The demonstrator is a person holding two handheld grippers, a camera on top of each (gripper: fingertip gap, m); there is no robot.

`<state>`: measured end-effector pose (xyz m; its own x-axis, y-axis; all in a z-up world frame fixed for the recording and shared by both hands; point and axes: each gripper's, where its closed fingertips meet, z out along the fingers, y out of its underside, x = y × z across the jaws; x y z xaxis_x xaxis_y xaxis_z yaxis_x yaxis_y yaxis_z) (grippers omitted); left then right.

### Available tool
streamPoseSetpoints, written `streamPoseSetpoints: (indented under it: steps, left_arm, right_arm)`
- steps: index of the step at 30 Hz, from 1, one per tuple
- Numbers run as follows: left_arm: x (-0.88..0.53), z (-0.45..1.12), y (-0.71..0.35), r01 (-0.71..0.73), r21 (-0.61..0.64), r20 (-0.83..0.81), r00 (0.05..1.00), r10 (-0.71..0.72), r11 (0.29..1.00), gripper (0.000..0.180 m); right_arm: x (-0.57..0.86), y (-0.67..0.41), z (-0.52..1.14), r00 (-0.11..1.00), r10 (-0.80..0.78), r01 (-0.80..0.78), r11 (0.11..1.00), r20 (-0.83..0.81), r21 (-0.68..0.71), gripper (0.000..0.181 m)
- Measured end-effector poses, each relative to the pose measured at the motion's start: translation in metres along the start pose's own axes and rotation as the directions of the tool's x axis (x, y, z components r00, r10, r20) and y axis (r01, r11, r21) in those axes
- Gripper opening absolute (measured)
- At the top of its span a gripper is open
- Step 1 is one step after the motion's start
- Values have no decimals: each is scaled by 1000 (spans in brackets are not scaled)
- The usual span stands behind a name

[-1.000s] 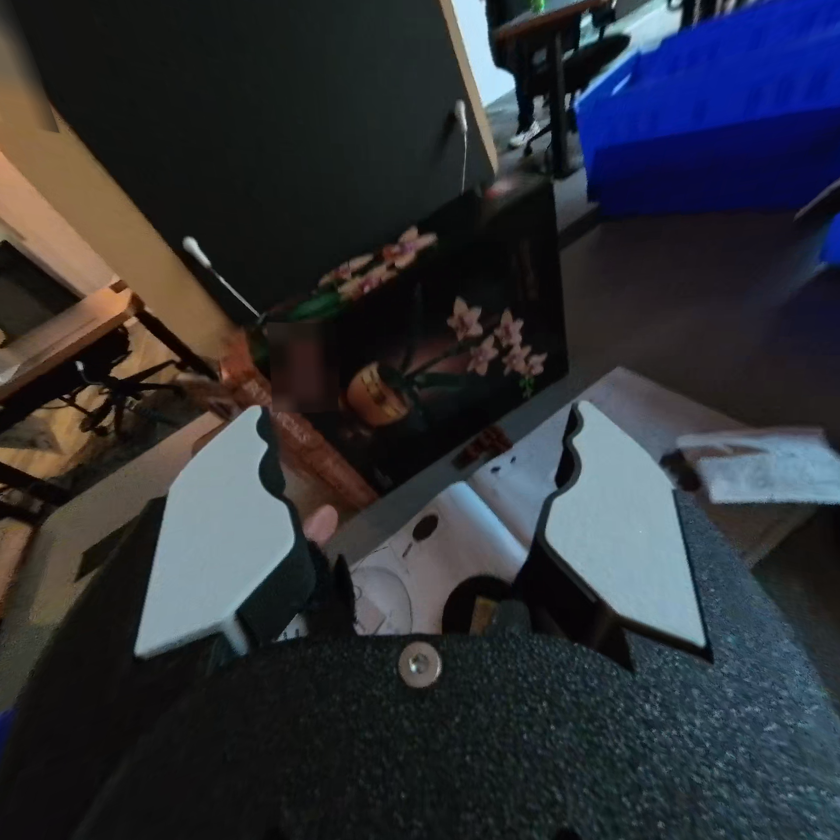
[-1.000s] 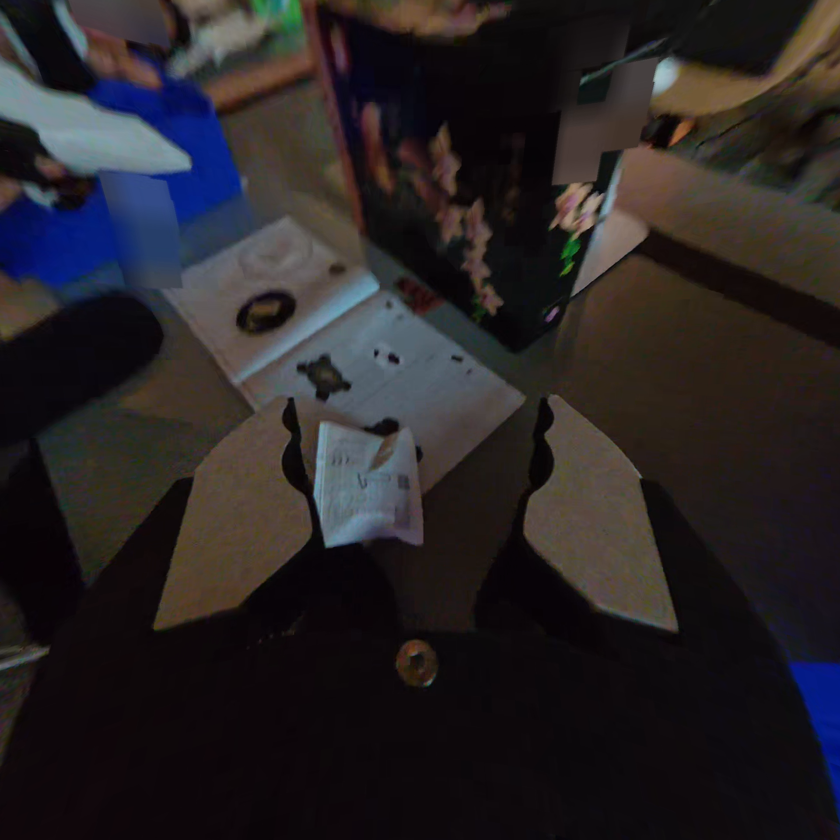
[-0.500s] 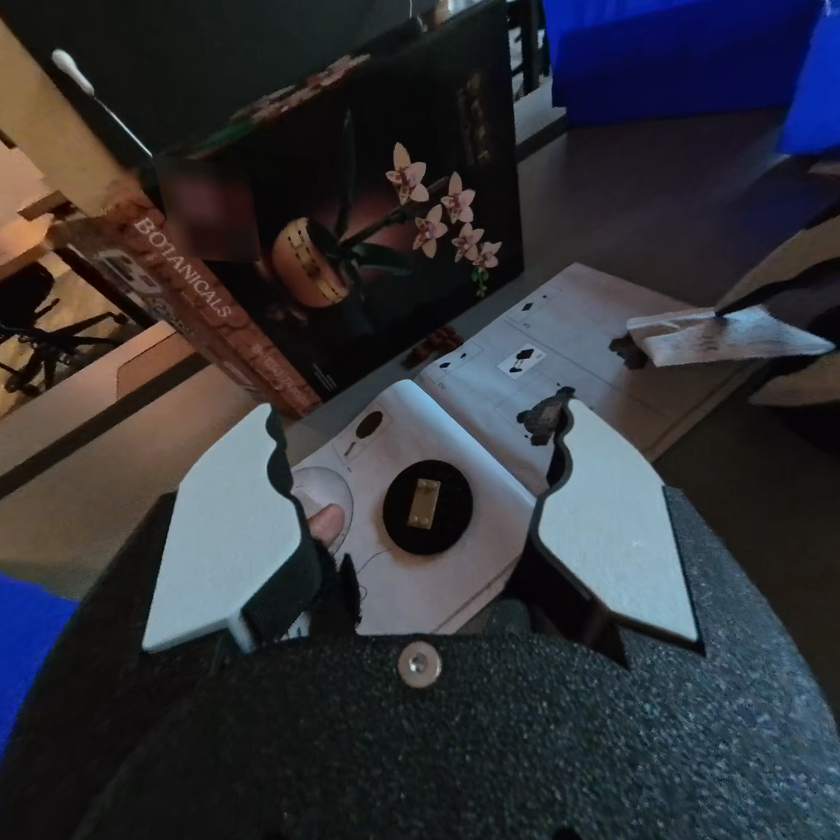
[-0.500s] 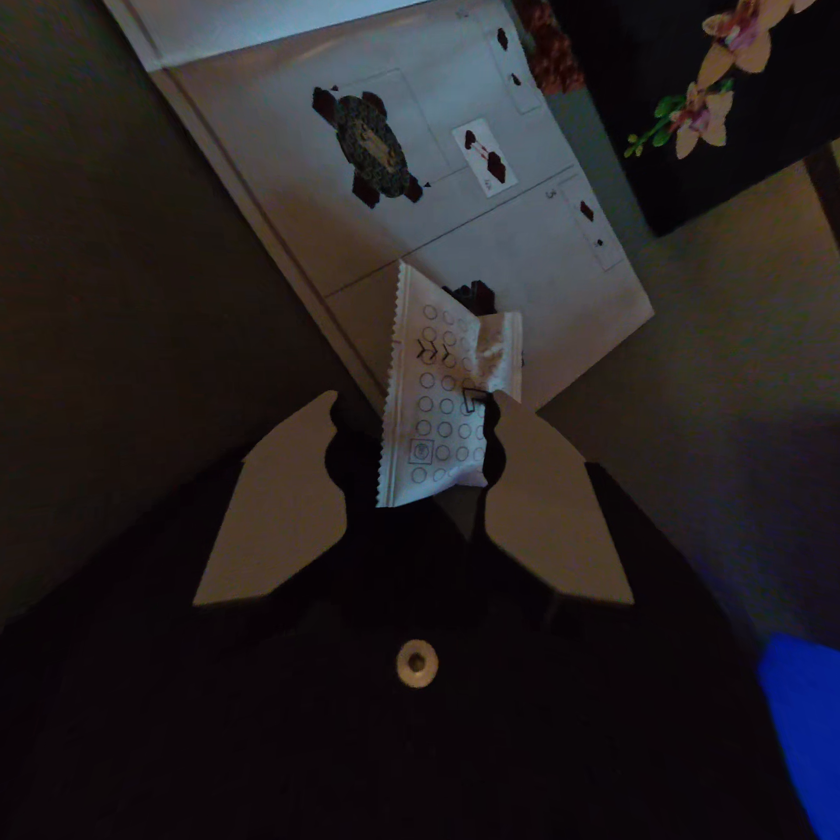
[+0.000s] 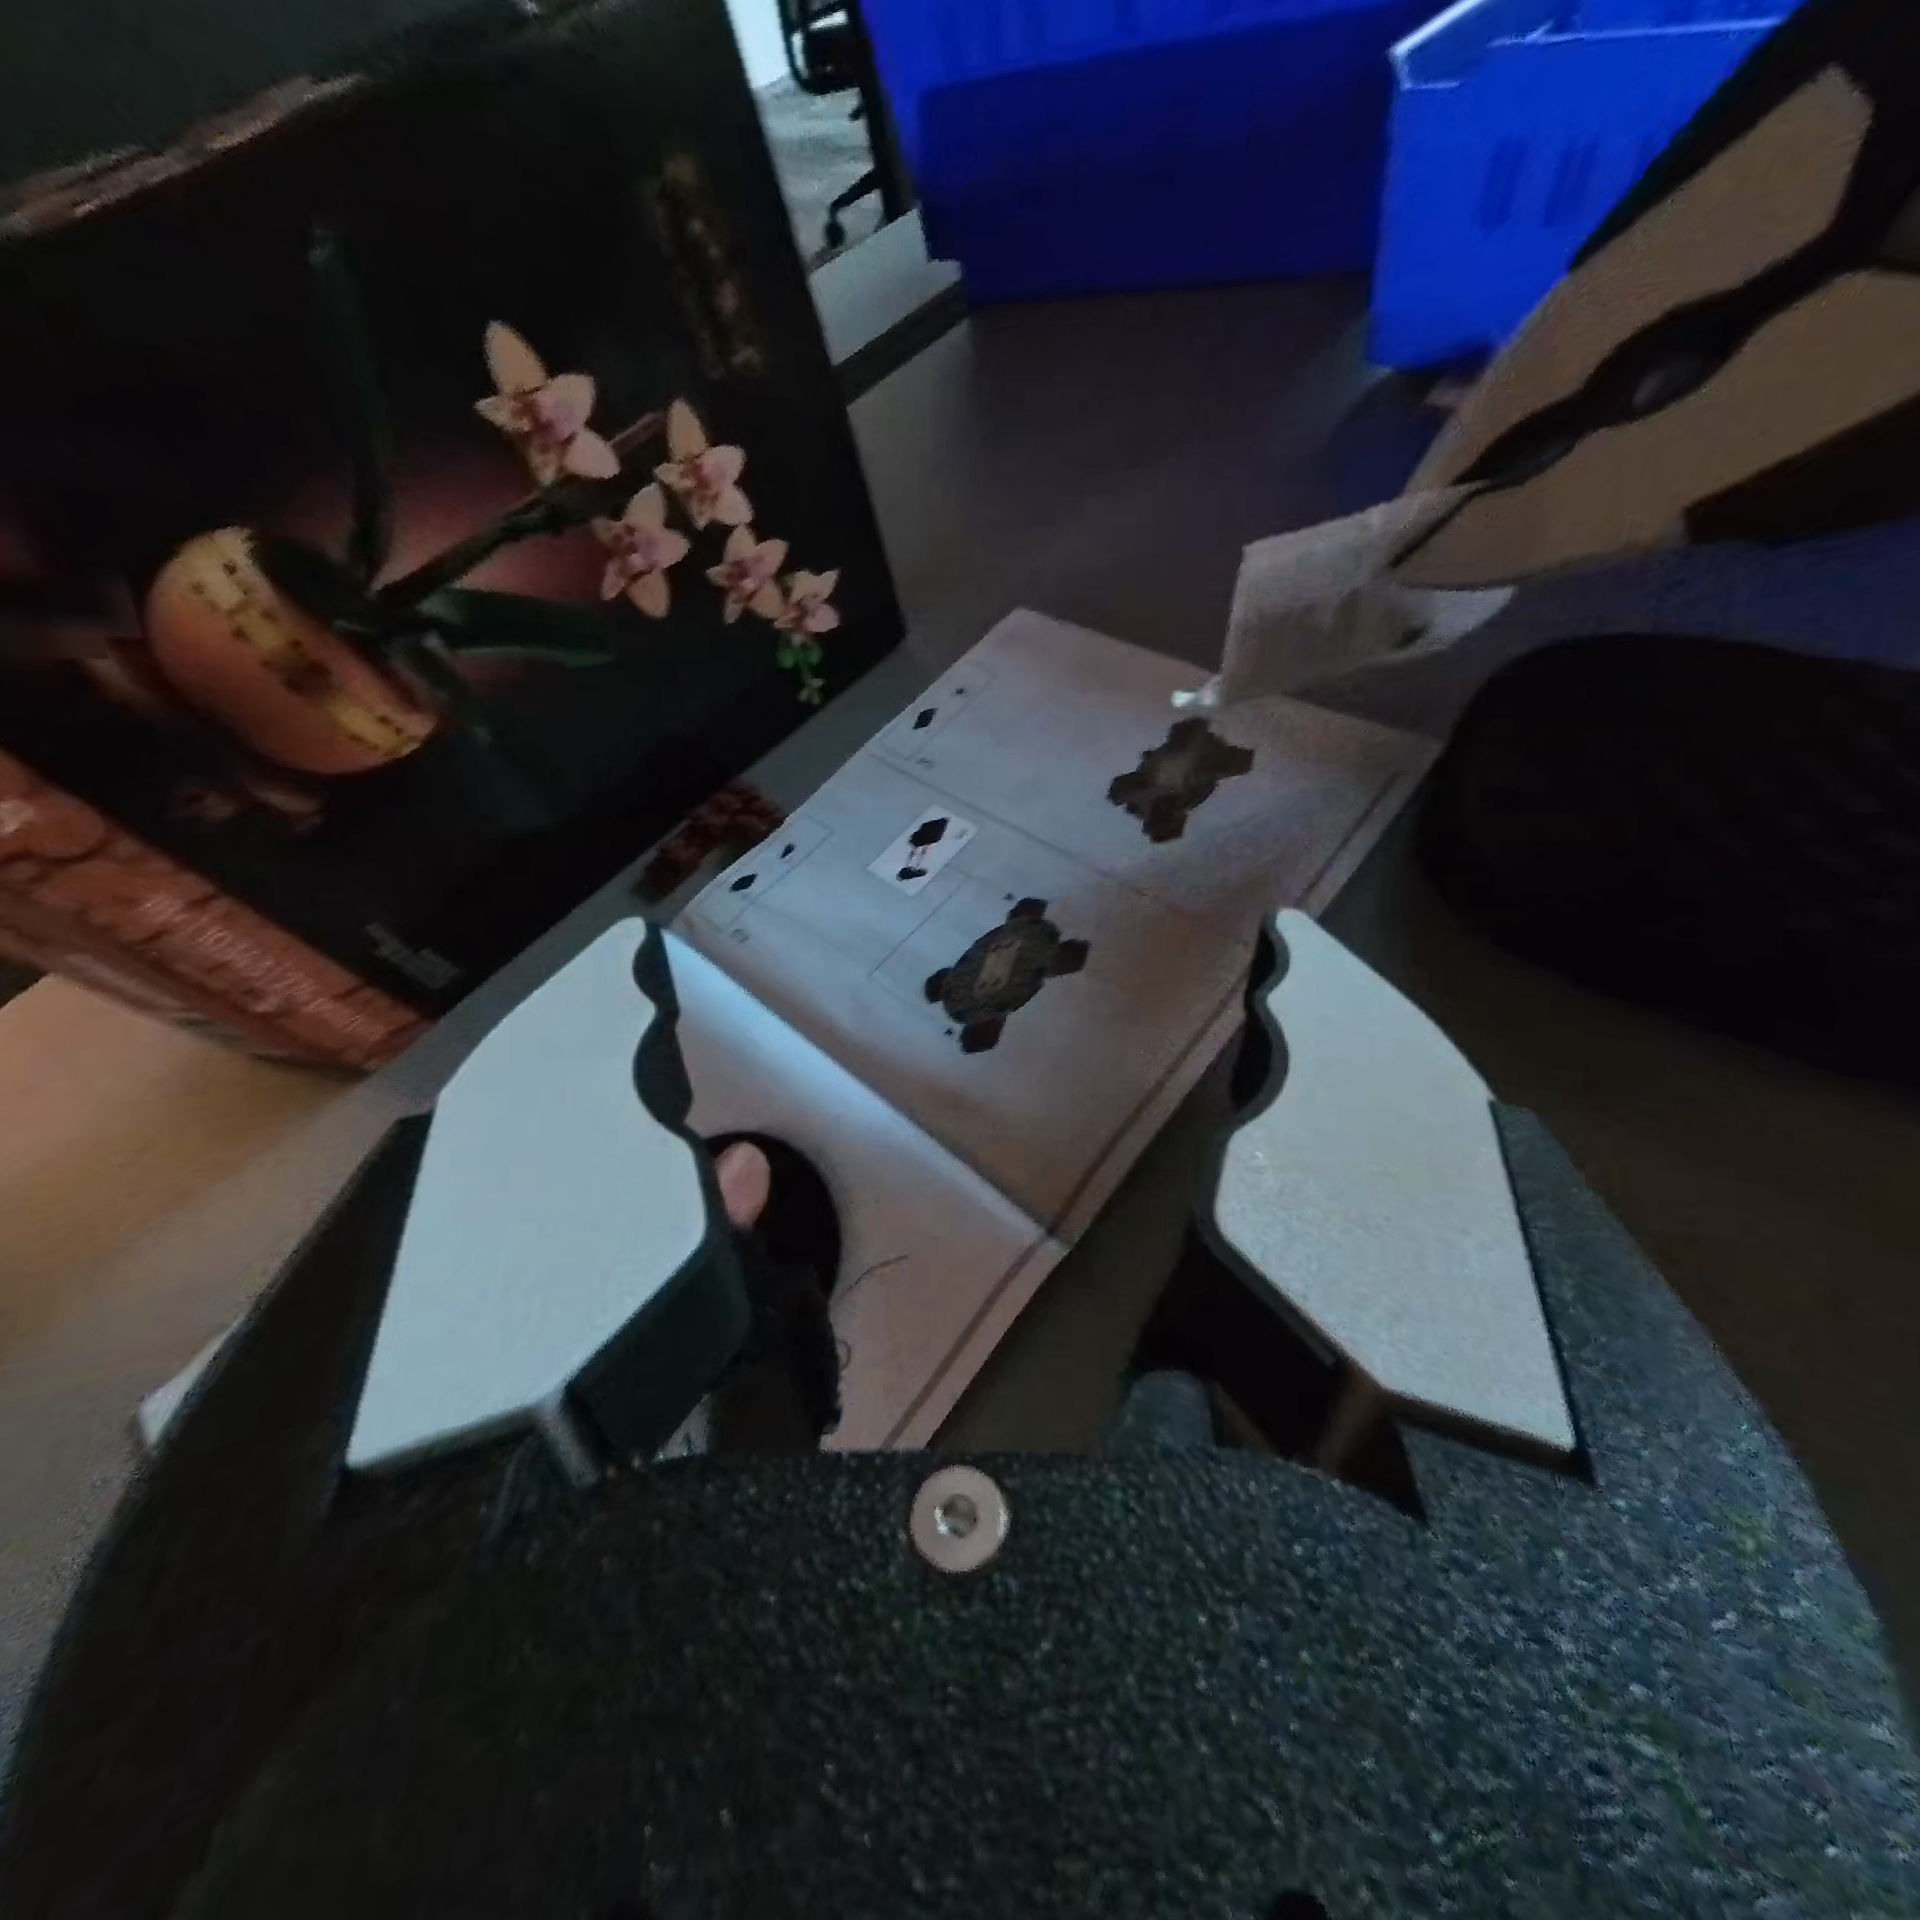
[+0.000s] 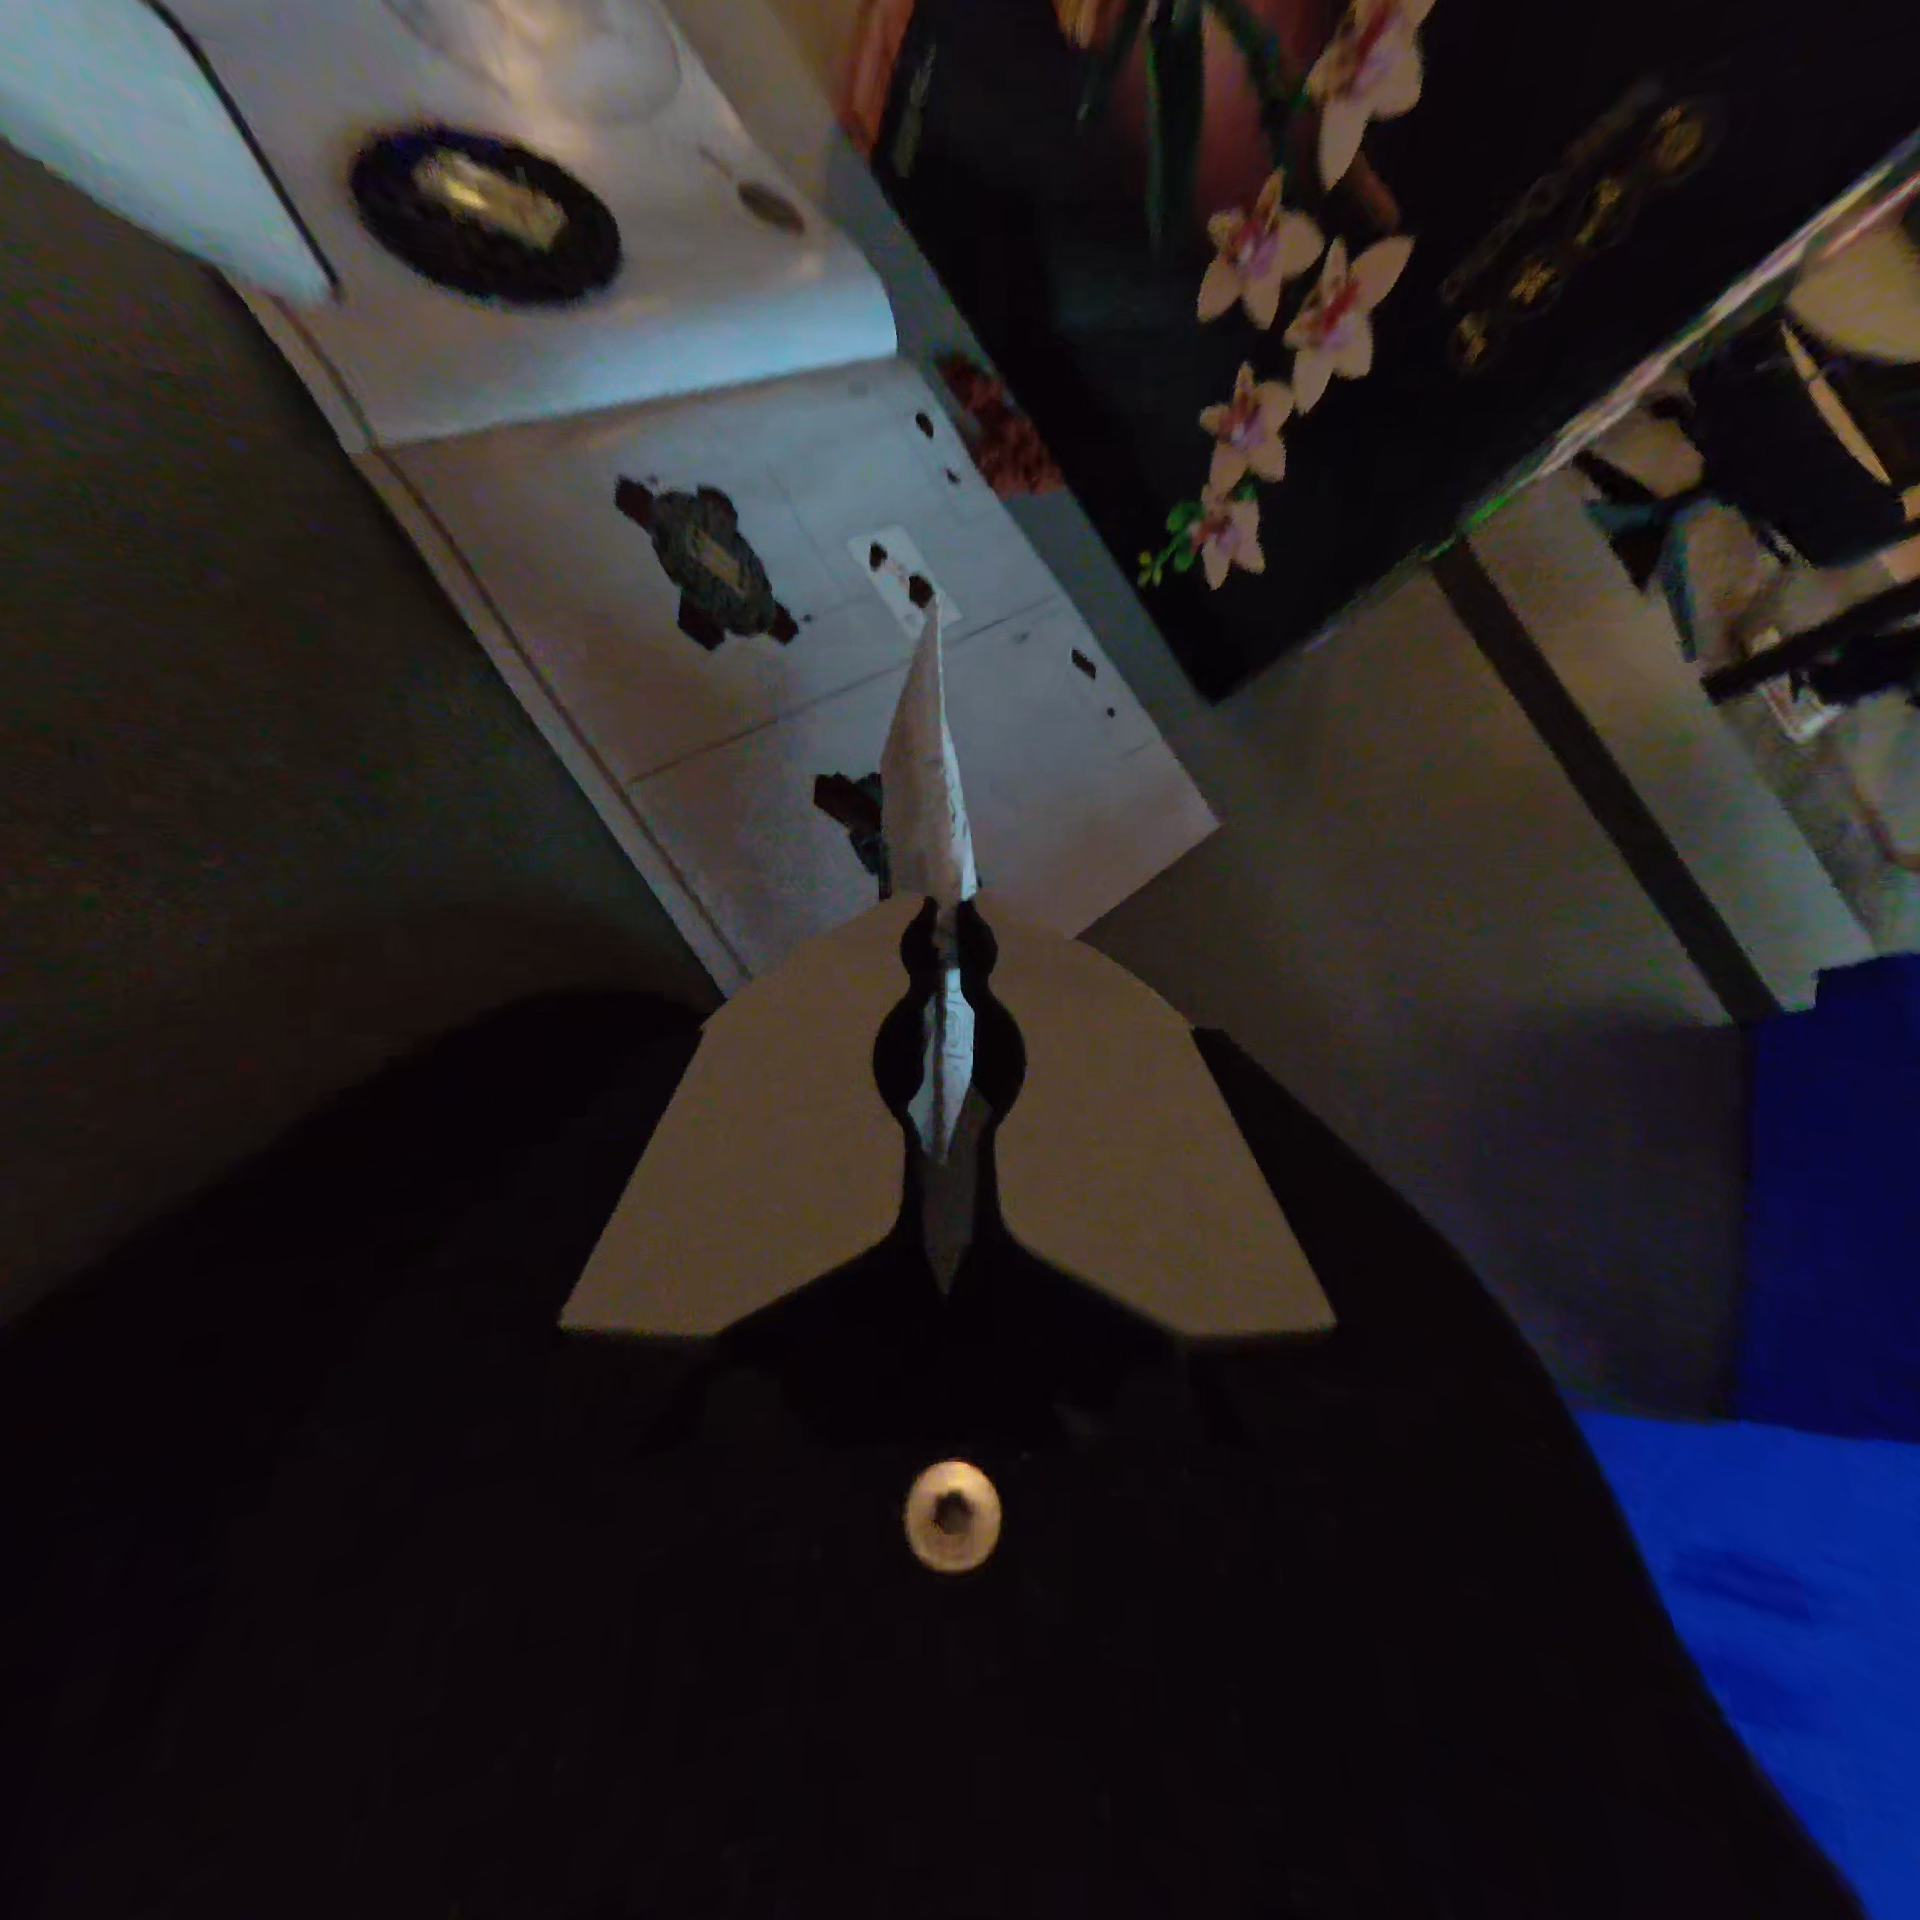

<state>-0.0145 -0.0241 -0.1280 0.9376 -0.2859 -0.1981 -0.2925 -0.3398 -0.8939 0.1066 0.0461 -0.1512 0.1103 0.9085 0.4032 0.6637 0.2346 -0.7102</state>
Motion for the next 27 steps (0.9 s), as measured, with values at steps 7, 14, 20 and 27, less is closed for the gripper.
streamPoseSetpoints:
  steps: [7, 14, 20, 27]
  left_arm:
    - [30, 21, -26, -12, 18, -152, 988, 14, 1000, 96]
    - [65, 32, -58, -52, 124, -422, 901, 100, 991, 66]
    - [58, 34, -74, 58, 204, -520, 852, 58, 977, 41]
    - [51, 28, -73, -7, 232, -529, 838, 132, 973, 7]
  right_arm:
    - [7, -31, -16, 966, -10, -33, 986, 259, 162, 3]
    - [-1, -50, -14, 885, -64, -67, 963, 461, 262, 2]
    - [-3, -71, -19, 852, -99, -103, 930, 514, 351, 2]
    - [-8, -84, -14, 845, -69, -143, 926, 530, 349, 4]
